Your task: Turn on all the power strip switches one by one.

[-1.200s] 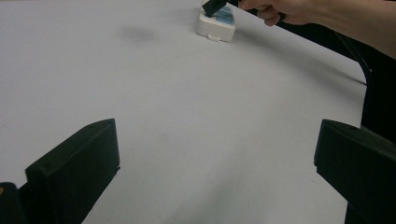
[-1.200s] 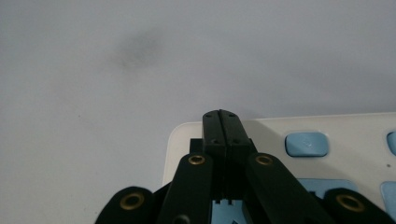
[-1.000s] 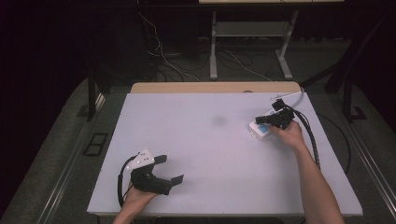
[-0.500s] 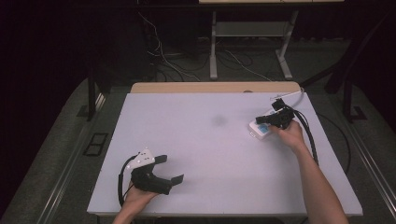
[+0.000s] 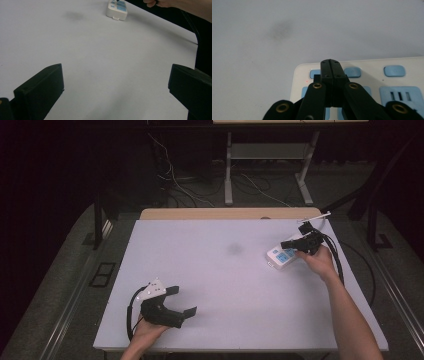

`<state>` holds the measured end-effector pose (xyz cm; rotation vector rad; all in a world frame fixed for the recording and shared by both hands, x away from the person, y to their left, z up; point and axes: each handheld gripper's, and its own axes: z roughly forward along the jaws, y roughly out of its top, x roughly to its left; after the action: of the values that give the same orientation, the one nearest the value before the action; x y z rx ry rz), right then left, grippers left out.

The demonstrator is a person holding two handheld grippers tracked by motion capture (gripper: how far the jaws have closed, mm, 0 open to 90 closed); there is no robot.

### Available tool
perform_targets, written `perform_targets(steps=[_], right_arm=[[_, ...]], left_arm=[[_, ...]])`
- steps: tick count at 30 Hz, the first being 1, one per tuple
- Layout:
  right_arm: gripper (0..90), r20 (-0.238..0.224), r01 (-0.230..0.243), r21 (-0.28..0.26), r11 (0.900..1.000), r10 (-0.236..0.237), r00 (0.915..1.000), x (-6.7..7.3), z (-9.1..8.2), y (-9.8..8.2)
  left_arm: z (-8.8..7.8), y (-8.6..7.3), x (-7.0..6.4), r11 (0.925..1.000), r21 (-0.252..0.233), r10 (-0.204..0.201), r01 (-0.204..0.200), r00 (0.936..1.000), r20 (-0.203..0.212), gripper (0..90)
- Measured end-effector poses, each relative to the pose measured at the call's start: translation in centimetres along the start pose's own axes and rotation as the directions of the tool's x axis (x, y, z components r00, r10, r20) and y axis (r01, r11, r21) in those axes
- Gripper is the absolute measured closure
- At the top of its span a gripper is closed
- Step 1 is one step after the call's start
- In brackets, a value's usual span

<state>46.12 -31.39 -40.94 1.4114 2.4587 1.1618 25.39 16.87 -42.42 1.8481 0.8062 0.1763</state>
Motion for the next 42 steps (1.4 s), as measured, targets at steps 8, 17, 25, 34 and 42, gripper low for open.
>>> perform_targets(steps=[8,17,25,34,42], right_arm=[[90.0,0.019,0.026,-0.008,1.000,-0.026,0.9995,-0.1,-1.1,1.5],[90.0,0.042,0.024,-0.003,1.000,-0.024,0.9988,-0.8,-1.0,2.6],[90.0,0.050,-0.006,0.015,1.000,0.005,0.9987,-2.0,-0.4,2.2],[90.0,0.058,-0.023,0.035,0.999,0.021,0.9981,-2.4,0.4,1.8],[90.0,0.045,-0.026,0.052,0.998,0.023,0.9987,-2.4,1.3,1.2]], left_arm=[[-0.1,0.0,0.0,1.0000,0.000,-0.002,0.002,1.0000,-0.004,0.0],[-0.1,0.0,0.1,1.0000,0.000,-0.002,0.002,1.0000,-0.002,0.0],[-0.1,0.0,0.1,1.0000,0.000,-0.001,0.001,1.0000,-0.002,0.0],[-0.1,0.0,0.1,1.0000,-0.001,0.000,0.000,1.0000,-0.001,0.0],[-0.1,0.0,0.1,1.0000,-0.001,-0.001,0.001,1.0000,-0.003,0.0]])
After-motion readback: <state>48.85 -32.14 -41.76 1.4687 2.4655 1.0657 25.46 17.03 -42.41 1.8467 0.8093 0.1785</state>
